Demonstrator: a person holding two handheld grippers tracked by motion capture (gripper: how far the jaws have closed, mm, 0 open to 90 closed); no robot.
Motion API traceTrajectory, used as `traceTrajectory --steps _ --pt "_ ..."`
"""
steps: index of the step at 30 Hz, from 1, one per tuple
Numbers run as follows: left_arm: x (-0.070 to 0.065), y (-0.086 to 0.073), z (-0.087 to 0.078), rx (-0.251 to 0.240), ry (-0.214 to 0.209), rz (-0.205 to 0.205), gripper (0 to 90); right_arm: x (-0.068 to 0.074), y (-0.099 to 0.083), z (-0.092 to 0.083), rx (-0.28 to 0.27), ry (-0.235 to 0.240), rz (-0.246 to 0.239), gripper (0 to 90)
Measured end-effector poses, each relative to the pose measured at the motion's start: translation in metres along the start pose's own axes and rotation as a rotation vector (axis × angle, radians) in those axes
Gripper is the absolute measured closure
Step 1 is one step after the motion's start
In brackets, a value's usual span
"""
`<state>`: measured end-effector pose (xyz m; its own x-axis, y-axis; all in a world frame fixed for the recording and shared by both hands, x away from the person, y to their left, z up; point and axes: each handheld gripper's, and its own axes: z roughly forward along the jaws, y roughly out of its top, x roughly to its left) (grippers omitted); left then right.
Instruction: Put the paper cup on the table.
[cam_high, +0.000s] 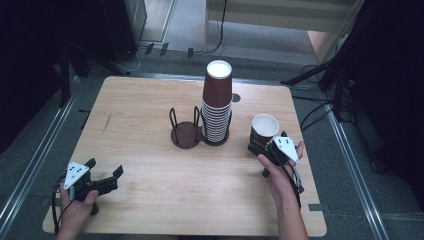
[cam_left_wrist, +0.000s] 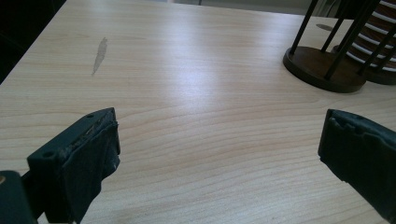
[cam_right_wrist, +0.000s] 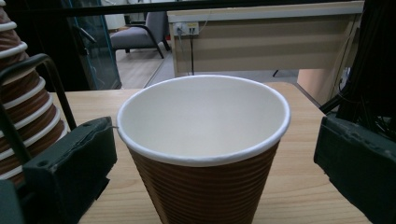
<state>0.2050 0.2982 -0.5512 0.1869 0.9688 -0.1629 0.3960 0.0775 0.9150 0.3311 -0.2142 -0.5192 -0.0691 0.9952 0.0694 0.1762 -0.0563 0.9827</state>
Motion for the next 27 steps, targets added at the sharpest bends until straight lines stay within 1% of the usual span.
traceTrajectory --steps 5,10,16,18,23,25,27 --pt "0.000 0.000 0.000 0.003 -0.001 -0.001 0.0 -0.002 0.004 -0.012 -0.008 0.015 0.005 0.0" --pt "0.001 0.000 0.000 0.005 -0.002 -0.003 0.0 -0.005 0.006 -0.022 -0.021 0.017 0.004 0.0" --pt "0.001 0.000 0.000 0.005 -0.002 -0.003 0.0 -0.011 0.001 -0.030 -0.013 0.012 -0.002 0.0" --pt "0.001 0.000 0.000 0.005 -0.002 -0.003 0.0 -0.013 -0.001 -0.034 -0.012 0.010 0.010 0.0" --pt "0.001 0.000 0.000 0.006 -0.001 -0.003 0.0 -0.019 -0.004 -0.042 -0.016 0.004 0.002 0.0" --pt "0.001 0.000 0.000 0.006 -0.001 -0.003 0.0 -0.021 -0.005 -0.045 -0.016 0.001 0.006 0.0" --pt "0.001 0.000 0.000 0.006 -0.001 -0.003 0.0 -0.024 -0.006 -0.048 -0.018 -0.005 -0.002 0.0"
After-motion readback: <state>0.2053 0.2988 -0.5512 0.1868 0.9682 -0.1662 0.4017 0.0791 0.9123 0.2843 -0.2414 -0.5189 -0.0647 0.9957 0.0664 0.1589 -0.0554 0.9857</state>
